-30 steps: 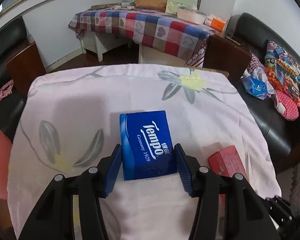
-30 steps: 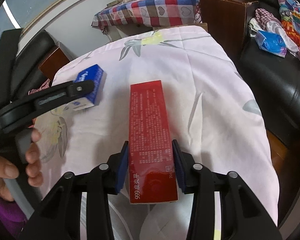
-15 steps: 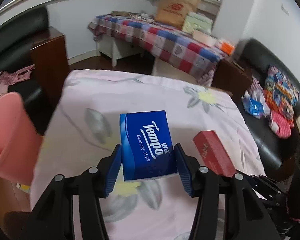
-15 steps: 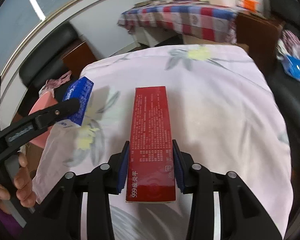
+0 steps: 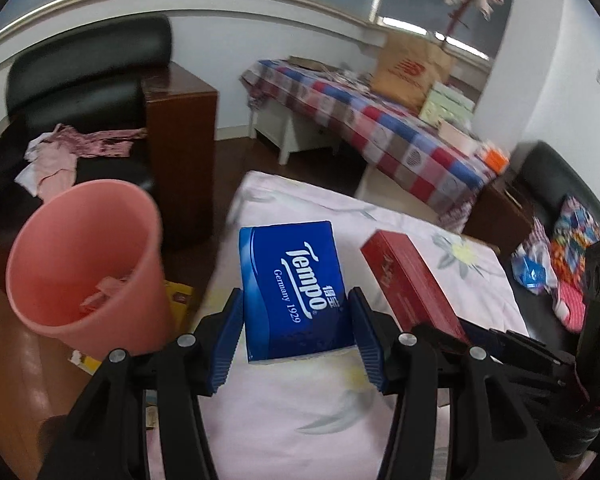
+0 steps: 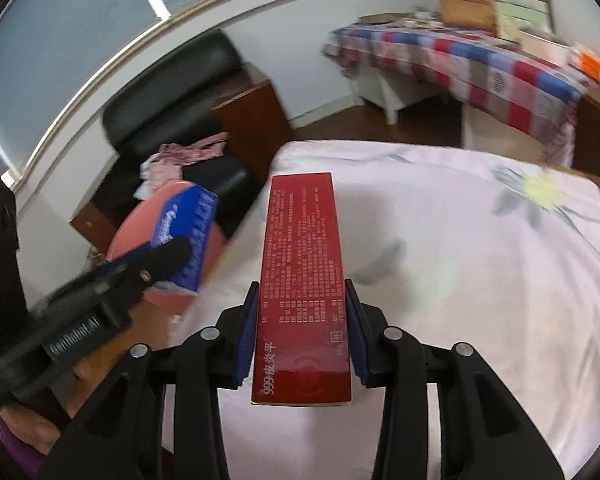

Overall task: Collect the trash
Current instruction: 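Carry the Tempo pack and red box over the pink bin with both tools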

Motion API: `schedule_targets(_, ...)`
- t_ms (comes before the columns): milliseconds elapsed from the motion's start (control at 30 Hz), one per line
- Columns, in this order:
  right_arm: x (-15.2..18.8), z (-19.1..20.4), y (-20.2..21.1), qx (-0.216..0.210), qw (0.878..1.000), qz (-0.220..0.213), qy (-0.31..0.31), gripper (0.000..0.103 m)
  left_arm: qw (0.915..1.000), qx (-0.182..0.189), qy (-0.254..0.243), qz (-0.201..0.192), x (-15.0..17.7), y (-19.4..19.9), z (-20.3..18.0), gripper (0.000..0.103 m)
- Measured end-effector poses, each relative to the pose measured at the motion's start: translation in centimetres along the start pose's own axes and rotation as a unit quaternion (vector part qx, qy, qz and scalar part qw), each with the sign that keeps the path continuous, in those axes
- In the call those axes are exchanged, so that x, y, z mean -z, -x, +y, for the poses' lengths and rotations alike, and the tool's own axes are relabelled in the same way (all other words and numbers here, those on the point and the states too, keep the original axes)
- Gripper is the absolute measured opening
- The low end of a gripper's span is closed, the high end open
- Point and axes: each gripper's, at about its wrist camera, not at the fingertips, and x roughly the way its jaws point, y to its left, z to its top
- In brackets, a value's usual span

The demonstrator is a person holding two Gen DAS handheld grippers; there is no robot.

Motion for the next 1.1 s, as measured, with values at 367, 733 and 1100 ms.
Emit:
schedule_targets(367, -5.1, 11.3, -4.6, -0.087, 0.993, 0.028, 0.071, 0.04, 0.9956, -0.07, 0.048, -0.038, -2.4, 3.8, 10.3, 0.052)
schedule_targets(733, -7.7, 18.8, -13.3, -0.109, 0.982, 0.114, 0.103, 0.04, 0.9879, -0.128, 0.088, 0.001, -3.4, 2.4, 20.8, 0.052)
schedule_targets(1100, -7.5, 21.3, -21.7, -0.078, 0.97, 0.191, 0.126, 0.04, 0.9851, -0.131, 0.069, 0.087, -2.7, -3.9, 24.2, 0.052)
